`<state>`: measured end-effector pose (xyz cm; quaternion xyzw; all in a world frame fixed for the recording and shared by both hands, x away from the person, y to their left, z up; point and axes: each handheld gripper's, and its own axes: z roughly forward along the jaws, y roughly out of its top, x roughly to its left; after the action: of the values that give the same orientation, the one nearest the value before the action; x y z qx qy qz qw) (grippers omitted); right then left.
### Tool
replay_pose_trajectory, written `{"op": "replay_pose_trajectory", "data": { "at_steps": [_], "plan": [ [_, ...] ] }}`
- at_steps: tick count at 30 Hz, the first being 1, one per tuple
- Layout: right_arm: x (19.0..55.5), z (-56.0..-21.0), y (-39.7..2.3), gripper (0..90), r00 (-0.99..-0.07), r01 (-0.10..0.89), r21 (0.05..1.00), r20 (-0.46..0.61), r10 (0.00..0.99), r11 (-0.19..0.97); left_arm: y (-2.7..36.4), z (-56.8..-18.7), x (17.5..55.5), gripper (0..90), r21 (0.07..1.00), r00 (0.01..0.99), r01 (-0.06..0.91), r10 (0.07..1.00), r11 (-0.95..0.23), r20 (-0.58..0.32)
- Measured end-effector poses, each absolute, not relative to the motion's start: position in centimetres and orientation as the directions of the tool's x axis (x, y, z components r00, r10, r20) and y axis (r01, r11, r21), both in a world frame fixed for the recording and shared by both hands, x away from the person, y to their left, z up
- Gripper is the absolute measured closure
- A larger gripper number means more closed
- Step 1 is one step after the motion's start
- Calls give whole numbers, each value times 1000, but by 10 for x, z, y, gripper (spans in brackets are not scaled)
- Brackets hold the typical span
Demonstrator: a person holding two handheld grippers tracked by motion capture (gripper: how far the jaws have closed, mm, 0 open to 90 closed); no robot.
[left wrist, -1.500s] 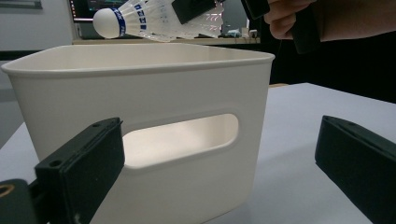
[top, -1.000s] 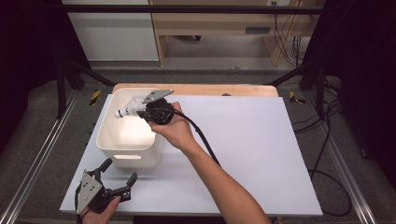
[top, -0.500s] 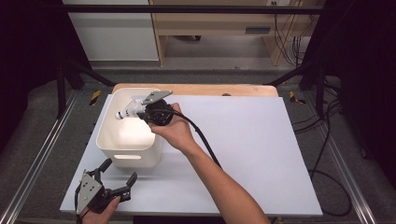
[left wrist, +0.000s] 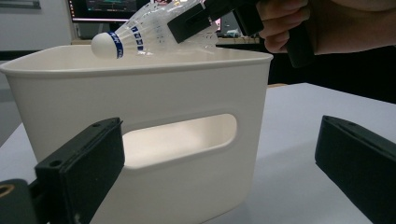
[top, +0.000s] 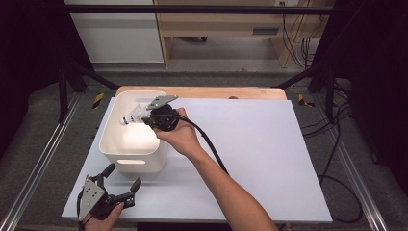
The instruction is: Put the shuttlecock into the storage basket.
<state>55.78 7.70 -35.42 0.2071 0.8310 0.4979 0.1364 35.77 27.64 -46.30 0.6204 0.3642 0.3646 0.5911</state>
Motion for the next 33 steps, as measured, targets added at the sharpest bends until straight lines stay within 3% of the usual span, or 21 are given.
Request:
{"op": "replay_pose_trajectory", "data": {
  "at_steps": [33],
  "plan": [
    [558, -364, 77, 874, -878, 228, 865, -15, 478, 447, 276, -463, 358, 15, 999, 470, 19, 882, -39, 25]
  ]
}}
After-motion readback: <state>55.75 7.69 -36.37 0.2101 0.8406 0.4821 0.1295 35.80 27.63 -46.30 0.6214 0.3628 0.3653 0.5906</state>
